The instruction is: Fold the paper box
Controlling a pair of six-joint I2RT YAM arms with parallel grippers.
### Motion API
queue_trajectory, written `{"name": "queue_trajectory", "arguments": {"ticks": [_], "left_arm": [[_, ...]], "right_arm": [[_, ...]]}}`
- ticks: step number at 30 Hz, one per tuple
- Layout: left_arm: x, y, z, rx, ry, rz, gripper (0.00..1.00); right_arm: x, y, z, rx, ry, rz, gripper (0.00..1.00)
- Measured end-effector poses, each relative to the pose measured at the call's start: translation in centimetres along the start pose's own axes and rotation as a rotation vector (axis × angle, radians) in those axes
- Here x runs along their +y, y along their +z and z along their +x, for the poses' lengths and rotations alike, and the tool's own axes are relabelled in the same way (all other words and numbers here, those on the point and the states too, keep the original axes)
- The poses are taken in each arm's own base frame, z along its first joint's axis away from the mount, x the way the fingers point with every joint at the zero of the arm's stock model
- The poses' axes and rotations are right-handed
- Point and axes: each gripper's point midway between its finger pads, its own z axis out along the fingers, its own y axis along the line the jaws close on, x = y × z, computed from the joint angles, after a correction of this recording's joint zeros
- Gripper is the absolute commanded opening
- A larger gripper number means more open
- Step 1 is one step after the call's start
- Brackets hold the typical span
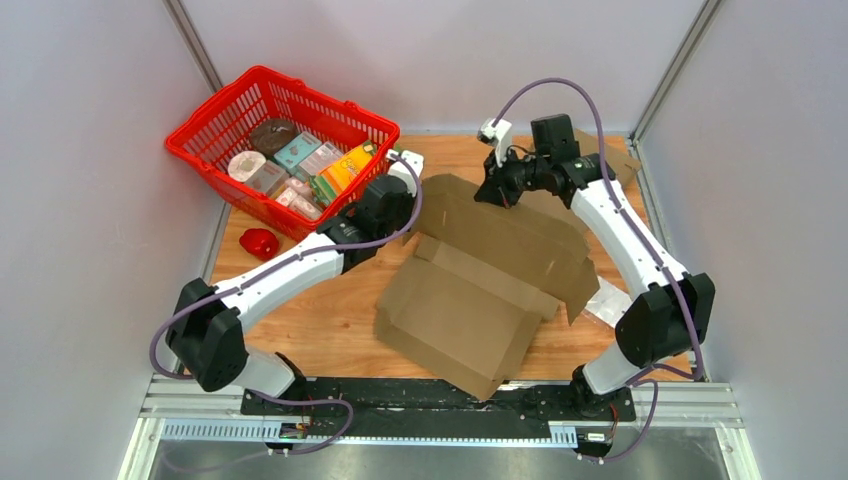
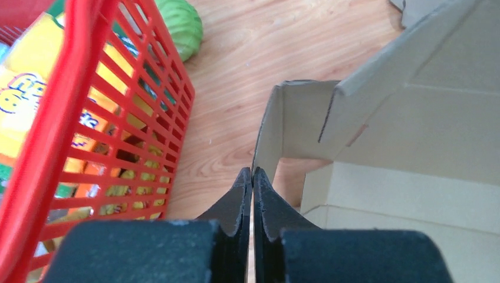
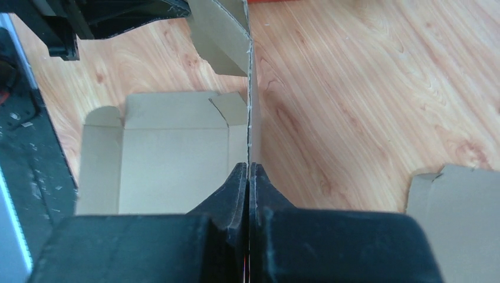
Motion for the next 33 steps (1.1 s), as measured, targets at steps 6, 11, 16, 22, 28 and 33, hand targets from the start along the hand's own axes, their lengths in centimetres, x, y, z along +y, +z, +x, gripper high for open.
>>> {"name": "queue_trajectory", "arguments": {"ticks": [6, 11, 16, 22, 28, 33], "left_arm": [[0.3, -0.7, 3.1, 0.014, 0.055, 0.042, 0.0], [0.6, -1.9, 5.2, 0.012, 0.049, 0.084, 0.07], [0.1, -3.6, 5.5, -0.013, 0.039, 0.174, 0.36], [-0.4, -7.9, 1.2, -0.168, -0.003, 0.28, 0.46], [-1.3, -8.7, -6.4, -0.281, 0.0, 0.32, 0.48], [-2.8, -5.5, -6.0, -0.217, 0.061, 0.345, 0.49]], "right_arm": [[0.2, 2.0, 1.4, 0.024, -0.204, 0.024, 0.0], [0.8, 3.5, 2.3, 0.012, -0.429, 0.066, 0.0], [1.4, 4.1, 2.3, -0.008, -0.575, 0.122, 0.0], [1.0, 4.3, 2.3, 0.006, -0.633, 0.174, 0.0], [0.9, 4.2, 2.3, 0.011, -0.643, 0.185, 0.0], [1.0, 3.9, 2.0, 0.003, -0.648, 0.188, 0.0]]}}
